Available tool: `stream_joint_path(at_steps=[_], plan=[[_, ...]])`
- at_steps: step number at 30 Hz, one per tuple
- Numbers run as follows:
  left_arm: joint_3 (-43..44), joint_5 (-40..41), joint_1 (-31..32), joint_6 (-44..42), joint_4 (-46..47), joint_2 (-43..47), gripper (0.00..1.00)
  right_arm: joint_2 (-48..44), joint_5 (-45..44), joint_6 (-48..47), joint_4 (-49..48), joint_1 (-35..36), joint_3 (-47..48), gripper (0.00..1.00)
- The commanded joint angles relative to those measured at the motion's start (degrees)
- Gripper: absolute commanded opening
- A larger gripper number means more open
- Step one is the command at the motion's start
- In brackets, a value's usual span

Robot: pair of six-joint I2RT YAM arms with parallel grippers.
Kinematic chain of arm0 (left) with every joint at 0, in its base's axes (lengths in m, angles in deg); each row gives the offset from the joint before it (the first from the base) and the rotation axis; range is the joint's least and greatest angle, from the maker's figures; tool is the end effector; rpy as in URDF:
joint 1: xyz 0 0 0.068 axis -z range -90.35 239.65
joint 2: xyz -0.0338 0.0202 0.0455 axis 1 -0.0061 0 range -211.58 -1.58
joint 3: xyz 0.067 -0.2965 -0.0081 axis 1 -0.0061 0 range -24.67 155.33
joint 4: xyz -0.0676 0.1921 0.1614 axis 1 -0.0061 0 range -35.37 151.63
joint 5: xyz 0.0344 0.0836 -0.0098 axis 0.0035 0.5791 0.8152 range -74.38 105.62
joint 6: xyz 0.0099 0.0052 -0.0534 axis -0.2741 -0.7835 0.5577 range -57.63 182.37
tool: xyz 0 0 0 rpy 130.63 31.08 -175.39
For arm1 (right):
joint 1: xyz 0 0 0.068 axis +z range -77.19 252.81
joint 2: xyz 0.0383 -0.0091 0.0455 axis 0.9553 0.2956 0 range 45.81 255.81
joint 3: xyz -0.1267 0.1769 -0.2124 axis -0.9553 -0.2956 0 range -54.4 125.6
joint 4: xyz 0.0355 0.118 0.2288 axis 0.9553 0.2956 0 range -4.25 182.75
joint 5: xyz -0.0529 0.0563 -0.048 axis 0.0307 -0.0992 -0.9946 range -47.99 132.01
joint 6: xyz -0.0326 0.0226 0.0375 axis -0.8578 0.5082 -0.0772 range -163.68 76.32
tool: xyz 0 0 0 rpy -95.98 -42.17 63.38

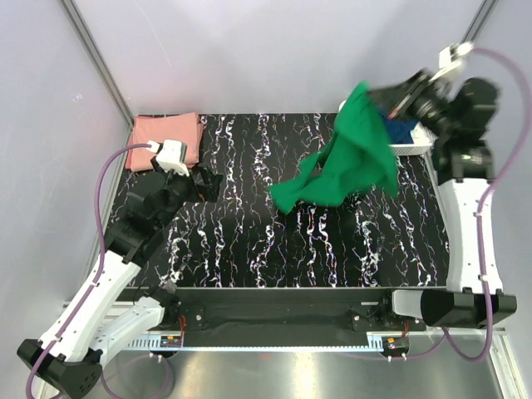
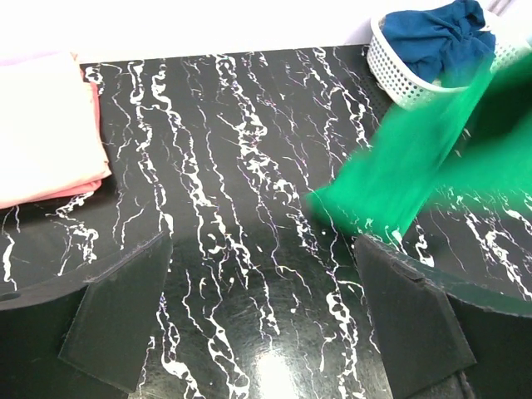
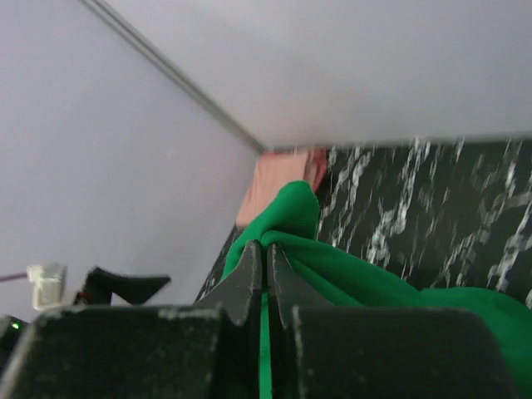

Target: Fold and stack the t-shirts

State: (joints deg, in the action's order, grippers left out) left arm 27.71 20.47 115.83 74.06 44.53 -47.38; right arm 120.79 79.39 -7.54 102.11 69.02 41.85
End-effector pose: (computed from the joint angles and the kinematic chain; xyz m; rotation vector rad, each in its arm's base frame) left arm 0.1422 -0.0665 0.3932 0.1615 1.7642 -0.4067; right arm 0.2518 0.0056 0.5526 -0.0075 1.5760 0.9294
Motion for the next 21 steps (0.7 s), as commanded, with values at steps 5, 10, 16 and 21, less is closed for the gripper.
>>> stream_joint_path(at_steps=[5,10,16,21], plan=[[1.15,2.19,-0.25,-0.26,1.90,0.71,0.99,-2.20,1.64,-0.19,-0.54,18.42,-32.91,0.02],[1.32,3.86,-0.25,-0.34,1.37,0.37,0.99,-3.43,-1.78,-1.16,-1.25,26.90,-44.29,0.10],[1.93,2.46,-0.25,0.97,0.23,-1.91,0.99,-11.77,-18.38,1.74,11.83,28.31,-53.79,0.48],[5.27,-4.03,-0.51,7.88,-3.45,-9.73,0.99,-16.36,-37.33,0.87,19.93,28.23,-49.50,0.62]])
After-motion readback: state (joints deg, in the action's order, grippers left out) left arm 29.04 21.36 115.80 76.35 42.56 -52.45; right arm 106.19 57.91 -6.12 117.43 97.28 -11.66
